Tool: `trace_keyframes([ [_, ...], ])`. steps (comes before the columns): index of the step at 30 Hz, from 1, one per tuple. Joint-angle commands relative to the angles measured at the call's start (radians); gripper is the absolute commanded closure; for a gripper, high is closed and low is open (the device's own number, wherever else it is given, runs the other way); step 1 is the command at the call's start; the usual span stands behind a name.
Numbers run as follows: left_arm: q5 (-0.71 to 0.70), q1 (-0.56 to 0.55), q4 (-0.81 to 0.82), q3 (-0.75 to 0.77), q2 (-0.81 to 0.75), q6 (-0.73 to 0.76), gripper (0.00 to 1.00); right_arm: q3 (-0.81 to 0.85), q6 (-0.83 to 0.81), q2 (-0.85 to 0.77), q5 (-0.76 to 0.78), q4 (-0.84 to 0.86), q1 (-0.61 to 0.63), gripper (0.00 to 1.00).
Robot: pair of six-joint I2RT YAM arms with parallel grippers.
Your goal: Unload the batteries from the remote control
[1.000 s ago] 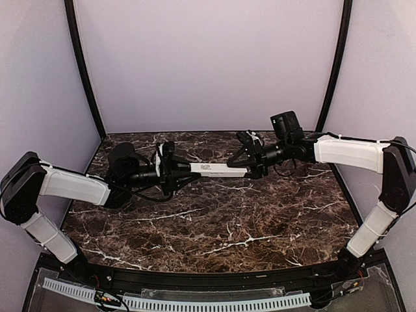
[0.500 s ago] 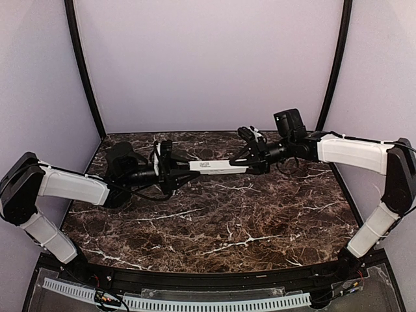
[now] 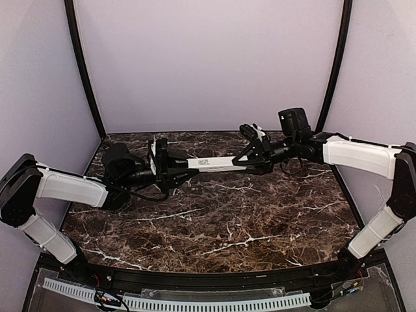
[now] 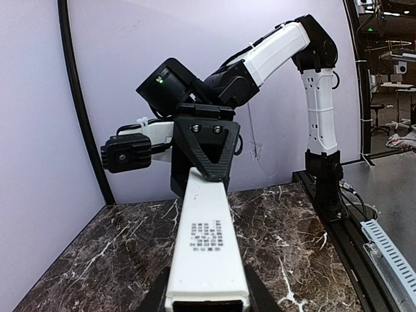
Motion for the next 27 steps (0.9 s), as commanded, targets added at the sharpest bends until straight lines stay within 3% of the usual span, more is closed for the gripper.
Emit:
trace_keyframes([
  [1,-0.016,0.005,0.058,-0.015,-0.043,-0.032,1.00,-0.026,-0.009,-0.033,-0.009,0.005,0.005,0.54],
  [5,-0.010,0.005,0.046,-0.013,-0.044,-0.031,1.00,-0.032,-0.012,-0.047,-0.007,-0.004,0.001,0.39],
  [11,0.004,0.005,0.025,-0.012,-0.045,-0.032,1.00,-0.029,-0.041,-0.075,0.000,-0.049,-0.027,0.30],
  [27,0.017,0.004,0.007,0.023,0.033,-0.001,1.00,-0.040,-0.098,-0.085,0.010,-0.138,-0.124,0.31],
])
